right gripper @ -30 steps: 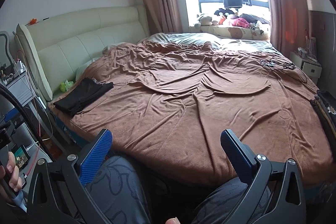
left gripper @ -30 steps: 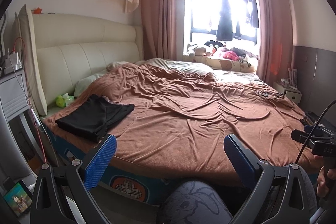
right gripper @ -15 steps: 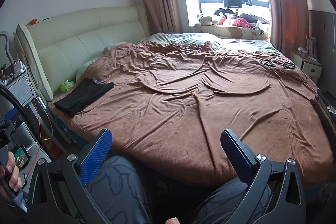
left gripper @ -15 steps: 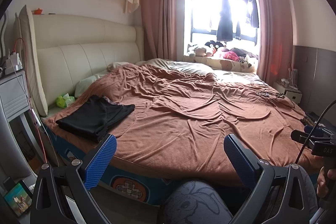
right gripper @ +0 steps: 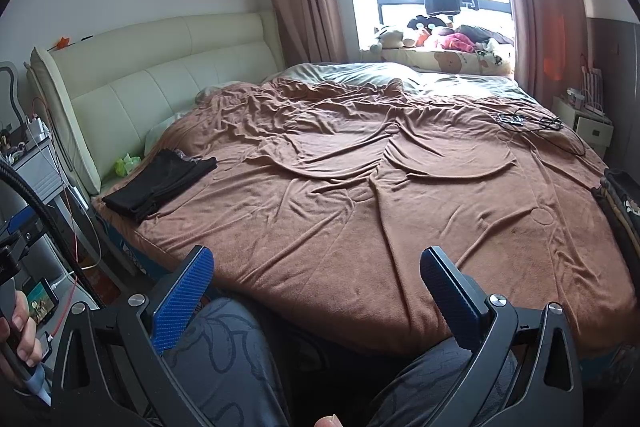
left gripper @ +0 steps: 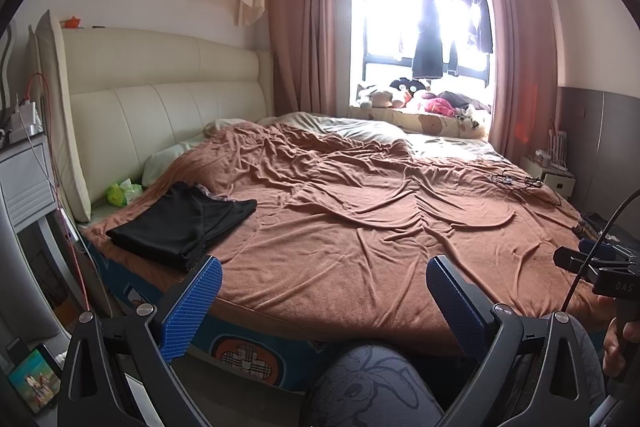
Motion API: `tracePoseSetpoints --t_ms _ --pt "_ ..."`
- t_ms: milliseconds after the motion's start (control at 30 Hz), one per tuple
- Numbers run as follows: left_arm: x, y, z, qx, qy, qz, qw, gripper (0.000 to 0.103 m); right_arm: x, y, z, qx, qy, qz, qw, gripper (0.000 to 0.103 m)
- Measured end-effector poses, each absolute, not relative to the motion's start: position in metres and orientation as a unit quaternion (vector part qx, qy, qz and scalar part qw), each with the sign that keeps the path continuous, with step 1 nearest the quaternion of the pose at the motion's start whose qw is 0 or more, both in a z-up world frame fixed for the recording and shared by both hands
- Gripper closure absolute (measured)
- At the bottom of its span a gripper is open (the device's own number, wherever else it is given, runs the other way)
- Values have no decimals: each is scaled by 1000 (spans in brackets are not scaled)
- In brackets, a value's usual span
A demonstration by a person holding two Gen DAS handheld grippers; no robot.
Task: Fold small clothes
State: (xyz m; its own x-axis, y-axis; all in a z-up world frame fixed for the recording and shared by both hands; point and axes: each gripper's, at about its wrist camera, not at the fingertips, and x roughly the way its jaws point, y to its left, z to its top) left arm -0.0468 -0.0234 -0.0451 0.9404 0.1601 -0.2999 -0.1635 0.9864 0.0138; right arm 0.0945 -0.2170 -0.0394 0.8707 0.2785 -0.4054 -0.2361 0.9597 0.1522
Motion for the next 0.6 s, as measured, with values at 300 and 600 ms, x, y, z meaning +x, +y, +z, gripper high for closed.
tracePoseSetpoints --t_ms 300,600 --pt "-47 -24 -45 -6 151 82 985 0 93 -216 -39 48 216 133 966 0" --pt "-47 -24 -45 -5 153 78 985 0 95 -216 -40 50 217 131 966 0"
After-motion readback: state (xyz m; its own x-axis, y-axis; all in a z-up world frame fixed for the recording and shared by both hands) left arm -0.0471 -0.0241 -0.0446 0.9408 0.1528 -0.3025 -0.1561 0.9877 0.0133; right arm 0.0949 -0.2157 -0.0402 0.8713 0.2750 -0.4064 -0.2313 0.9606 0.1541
